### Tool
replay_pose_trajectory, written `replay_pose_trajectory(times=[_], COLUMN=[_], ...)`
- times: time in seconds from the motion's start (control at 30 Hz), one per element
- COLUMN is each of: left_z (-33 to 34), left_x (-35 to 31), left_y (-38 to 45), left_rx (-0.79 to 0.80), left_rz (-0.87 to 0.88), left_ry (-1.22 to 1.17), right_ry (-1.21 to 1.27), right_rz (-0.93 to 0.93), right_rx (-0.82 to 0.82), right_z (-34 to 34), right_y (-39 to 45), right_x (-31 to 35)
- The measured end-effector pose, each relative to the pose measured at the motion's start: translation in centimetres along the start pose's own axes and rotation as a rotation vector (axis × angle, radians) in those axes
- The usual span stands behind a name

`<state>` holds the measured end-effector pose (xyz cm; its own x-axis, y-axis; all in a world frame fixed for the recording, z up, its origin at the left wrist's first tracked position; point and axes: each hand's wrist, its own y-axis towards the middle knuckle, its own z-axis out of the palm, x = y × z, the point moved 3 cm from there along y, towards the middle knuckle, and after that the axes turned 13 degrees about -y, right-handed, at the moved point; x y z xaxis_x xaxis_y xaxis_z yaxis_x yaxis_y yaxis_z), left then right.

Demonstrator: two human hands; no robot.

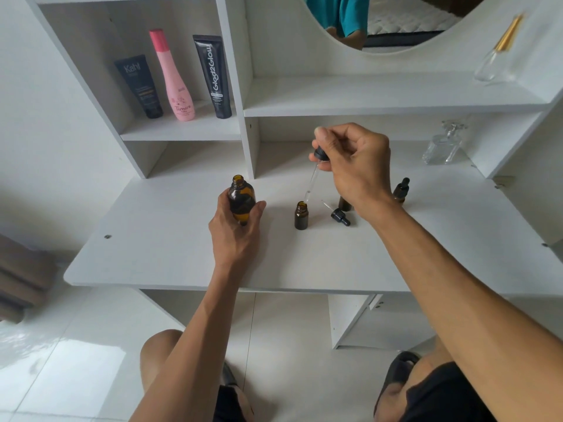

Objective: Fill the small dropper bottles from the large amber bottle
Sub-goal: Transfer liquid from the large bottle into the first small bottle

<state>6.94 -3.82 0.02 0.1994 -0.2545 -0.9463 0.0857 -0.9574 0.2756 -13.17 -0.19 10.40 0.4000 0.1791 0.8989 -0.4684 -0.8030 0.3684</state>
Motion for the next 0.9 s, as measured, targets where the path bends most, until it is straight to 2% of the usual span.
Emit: replay_pose_trajectory(times=[0.9], left_z=[0.1], left_x=[0.4], left_y=[0.1], left_rx=[0.006], left_rz=[0.014], left_ry=[-0.030], right_ry=[-0.162], right_rz=[-0.051], right_rx=[0.058], right_z=[1.5], right_y=[-0.4], right_x=[-0.1])
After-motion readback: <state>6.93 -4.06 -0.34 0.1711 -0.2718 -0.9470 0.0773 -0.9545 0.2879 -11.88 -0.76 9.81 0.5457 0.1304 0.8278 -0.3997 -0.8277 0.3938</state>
